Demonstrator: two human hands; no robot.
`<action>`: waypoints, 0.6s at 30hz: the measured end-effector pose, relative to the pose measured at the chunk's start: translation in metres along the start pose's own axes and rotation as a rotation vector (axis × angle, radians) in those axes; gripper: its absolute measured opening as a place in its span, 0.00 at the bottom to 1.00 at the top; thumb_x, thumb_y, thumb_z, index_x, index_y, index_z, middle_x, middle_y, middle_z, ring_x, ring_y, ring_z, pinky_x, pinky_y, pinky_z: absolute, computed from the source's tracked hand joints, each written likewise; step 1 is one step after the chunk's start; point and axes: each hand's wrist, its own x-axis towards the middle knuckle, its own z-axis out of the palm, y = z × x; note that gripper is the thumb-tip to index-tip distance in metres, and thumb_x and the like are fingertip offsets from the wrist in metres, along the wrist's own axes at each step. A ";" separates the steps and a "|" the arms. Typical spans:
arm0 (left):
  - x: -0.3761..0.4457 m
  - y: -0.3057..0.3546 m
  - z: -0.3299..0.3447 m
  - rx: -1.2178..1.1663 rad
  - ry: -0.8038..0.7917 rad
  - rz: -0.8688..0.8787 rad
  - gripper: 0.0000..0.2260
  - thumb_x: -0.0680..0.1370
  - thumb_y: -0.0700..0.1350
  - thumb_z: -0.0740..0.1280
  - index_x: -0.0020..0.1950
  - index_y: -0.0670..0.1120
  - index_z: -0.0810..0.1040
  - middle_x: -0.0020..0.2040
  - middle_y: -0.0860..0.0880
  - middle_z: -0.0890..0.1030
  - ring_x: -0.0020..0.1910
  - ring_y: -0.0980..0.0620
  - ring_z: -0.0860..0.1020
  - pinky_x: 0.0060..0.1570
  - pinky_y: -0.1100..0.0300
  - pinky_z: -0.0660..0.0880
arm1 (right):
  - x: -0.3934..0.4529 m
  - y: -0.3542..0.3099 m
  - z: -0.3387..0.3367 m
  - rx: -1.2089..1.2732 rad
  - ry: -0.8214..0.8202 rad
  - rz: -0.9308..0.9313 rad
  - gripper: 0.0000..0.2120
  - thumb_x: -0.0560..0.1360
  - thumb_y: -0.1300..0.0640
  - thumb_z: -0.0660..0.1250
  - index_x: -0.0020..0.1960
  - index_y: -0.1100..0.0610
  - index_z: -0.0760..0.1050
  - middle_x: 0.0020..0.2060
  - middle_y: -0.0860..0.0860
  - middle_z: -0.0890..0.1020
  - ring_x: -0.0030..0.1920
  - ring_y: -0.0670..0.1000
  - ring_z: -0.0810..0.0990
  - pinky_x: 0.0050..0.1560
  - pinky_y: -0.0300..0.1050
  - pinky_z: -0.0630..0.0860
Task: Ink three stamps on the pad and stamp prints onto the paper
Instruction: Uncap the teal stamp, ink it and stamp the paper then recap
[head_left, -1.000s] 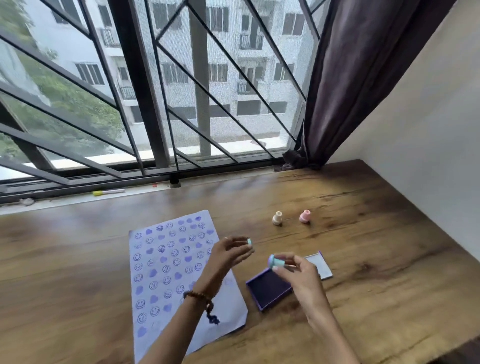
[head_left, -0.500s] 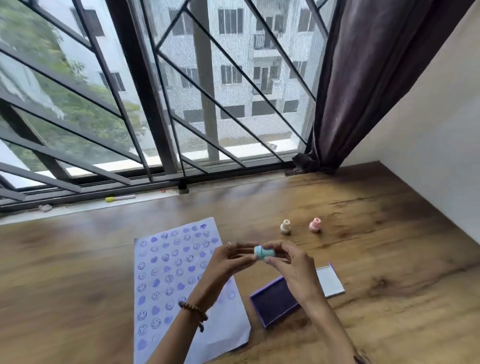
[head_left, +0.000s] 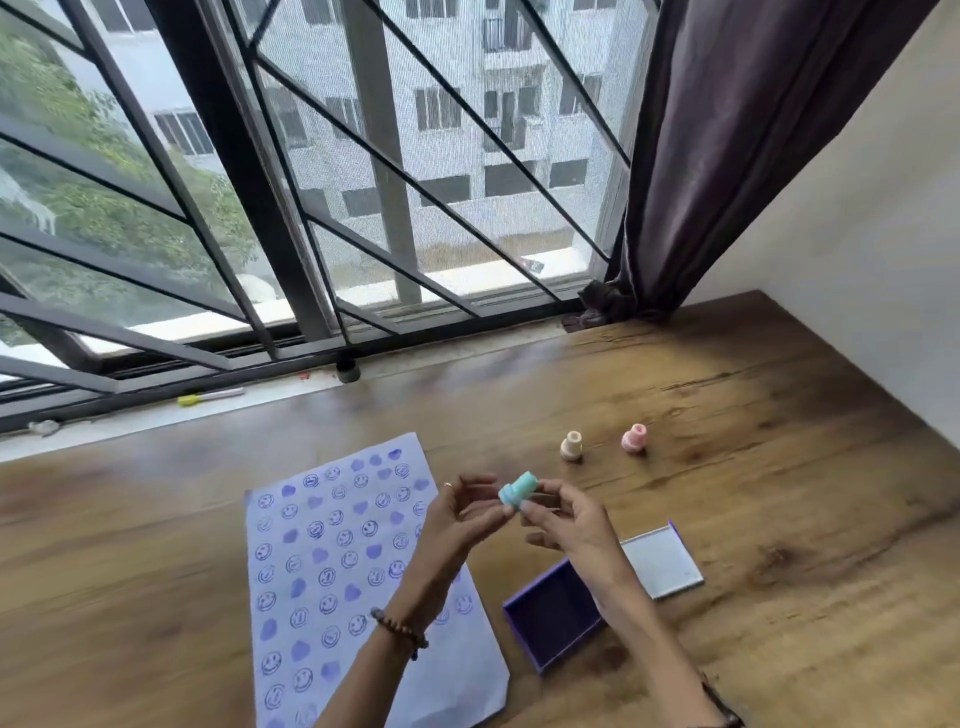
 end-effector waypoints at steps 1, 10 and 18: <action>0.003 -0.002 -0.002 0.036 0.020 0.007 0.14 0.69 0.37 0.73 0.54 0.42 0.75 0.54 0.41 0.81 0.53 0.46 0.81 0.52 0.61 0.79 | 0.004 0.003 0.002 -0.025 0.011 0.002 0.08 0.70 0.60 0.71 0.44 0.48 0.81 0.40 0.46 0.84 0.40 0.43 0.82 0.38 0.37 0.80; 0.028 -0.009 -0.008 0.802 0.227 0.260 0.10 0.70 0.44 0.72 0.50 0.46 0.78 0.53 0.48 0.80 0.56 0.49 0.74 0.54 0.59 0.68 | 0.046 0.010 0.021 -0.522 0.085 -0.140 0.09 0.68 0.61 0.72 0.47 0.53 0.79 0.45 0.51 0.83 0.41 0.44 0.79 0.38 0.25 0.71; 0.029 -0.011 -0.002 0.913 0.291 0.243 0.17 0.70 0.41 0.71 0.56 0.42 0.74 0.61 0.44 0.74 0.67 0.44 0.64 0.65 0.60 0.57 | 0.044 0.012 0.028 -0.667 0.152 -0.157 0.12 0.70 0.62 0.70 0.51 0.52 0.77 0.48 0.50 0.82 0.43 0.48 0.81 0.47 0.45 0.79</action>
